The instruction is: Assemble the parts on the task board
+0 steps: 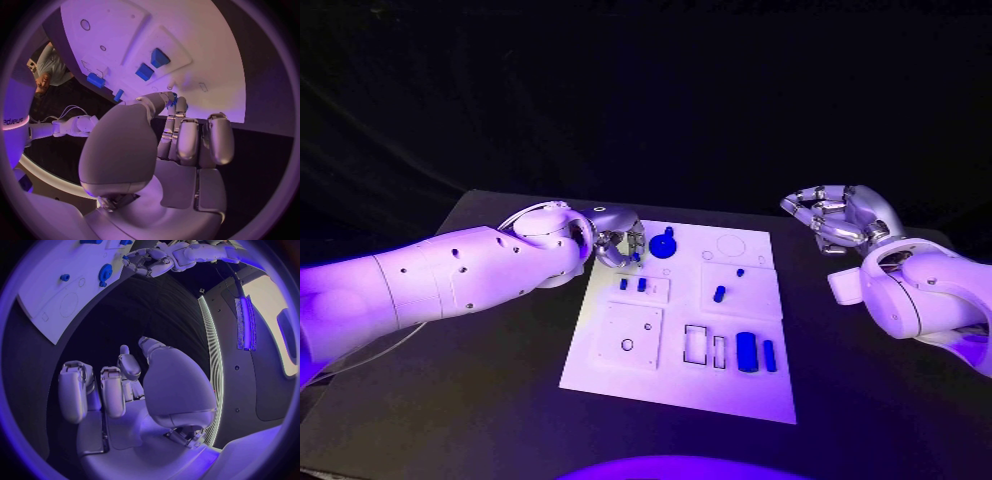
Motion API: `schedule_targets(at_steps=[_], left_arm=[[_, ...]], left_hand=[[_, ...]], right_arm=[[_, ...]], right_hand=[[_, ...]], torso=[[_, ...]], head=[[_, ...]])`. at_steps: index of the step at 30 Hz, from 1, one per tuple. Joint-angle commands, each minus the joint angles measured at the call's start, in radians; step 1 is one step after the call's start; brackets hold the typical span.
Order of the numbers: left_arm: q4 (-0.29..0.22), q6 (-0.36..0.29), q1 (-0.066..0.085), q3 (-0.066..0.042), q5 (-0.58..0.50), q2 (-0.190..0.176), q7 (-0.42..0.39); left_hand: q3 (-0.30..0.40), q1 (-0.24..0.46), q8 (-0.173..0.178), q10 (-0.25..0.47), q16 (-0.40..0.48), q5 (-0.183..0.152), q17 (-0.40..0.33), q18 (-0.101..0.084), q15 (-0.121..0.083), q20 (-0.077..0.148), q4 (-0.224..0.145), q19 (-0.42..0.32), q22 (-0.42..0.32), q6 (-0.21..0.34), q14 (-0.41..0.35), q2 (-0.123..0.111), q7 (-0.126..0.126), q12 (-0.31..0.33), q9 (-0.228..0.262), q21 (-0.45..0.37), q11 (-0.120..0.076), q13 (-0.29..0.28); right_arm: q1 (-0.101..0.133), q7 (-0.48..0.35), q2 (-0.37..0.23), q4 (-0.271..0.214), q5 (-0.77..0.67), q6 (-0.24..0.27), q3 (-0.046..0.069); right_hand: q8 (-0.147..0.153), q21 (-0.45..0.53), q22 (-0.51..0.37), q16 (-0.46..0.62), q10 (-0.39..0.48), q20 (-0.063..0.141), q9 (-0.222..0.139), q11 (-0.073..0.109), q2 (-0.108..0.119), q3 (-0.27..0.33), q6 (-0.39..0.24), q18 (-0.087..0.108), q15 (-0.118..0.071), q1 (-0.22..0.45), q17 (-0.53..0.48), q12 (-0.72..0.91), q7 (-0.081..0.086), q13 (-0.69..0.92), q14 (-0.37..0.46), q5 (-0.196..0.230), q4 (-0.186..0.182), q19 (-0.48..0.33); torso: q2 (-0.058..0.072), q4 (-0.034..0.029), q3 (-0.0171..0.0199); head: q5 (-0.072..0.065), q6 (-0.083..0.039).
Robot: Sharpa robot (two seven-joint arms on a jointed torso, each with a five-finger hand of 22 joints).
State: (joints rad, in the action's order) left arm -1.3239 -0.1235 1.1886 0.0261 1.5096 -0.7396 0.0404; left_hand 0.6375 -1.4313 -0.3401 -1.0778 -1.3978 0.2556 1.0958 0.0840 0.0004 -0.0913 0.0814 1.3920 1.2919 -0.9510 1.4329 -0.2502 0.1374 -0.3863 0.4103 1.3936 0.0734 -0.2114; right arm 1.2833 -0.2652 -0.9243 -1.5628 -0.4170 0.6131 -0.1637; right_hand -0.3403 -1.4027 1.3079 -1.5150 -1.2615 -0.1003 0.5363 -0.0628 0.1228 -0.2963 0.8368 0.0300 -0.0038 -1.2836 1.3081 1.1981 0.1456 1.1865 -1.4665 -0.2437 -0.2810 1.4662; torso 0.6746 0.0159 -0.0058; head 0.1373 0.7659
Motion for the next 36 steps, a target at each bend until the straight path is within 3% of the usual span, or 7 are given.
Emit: schedule_targets(at_steps=[1, 36], left_arm=[[0.003, 0.028, 0.000, 0.000, -0.011, 0.006, 0.004], [0.021, 0.092, -0.002, 0.004, -0.020, 0.029, 0.015]], left_hand=[[0.001, 0.009, 0.004, -0.006, -0.002, -0.003, -0.001, -0.013, -0.002, 0.001, -0.003, 0.005, -0.001, -0.009, 0.005, -0.001, 0.001, 0.006, 0.002, 0.002, -0.001, 0.002], [0.001, 0.012, 0.006, -0.008, 0.001, -0.003, -0.007, -0.013, -0.002, 0.001, -0.002, 0.002, -0.005, -0.010, 0.003, 0.001, 0.000, 0.010, 0.001, 0.000, -0.001, 0.002]], right_arm=[[-0.001, -0.009, 0.001, -0.001, -0.006, -0.004, 0.000], [-0.001, -0.010, 0.001, -0.003, -0.006, -0.002, 0.000]], right_hand=[[-0.006, 0.005, 0.163, 0.007, -0.009, 0.004, -0.001, 0.001, -0.002, -0.001, -0.002, 0.013, -0.006, -0.007, 0.114, 0.005, 0.000, 0.001, -0.067, -0.005, 0.000, 0.010], [-0.006, 0.005, 0.163, 0.007, -0.009, 0.004, -0.001, 0.001, -0.002, -0.001, -0.002, 0.013, -0.006, -0.007, 0.114, 0.005, 0.000, 0.001, -0.067, -0.005, 0.000, 0.010]], torso=[[0.000, 0.0003, 0.0008], [0.000, -0.0001, 0.0002]], head=[[0.000, 0.001], [-0.002, 0.006]])
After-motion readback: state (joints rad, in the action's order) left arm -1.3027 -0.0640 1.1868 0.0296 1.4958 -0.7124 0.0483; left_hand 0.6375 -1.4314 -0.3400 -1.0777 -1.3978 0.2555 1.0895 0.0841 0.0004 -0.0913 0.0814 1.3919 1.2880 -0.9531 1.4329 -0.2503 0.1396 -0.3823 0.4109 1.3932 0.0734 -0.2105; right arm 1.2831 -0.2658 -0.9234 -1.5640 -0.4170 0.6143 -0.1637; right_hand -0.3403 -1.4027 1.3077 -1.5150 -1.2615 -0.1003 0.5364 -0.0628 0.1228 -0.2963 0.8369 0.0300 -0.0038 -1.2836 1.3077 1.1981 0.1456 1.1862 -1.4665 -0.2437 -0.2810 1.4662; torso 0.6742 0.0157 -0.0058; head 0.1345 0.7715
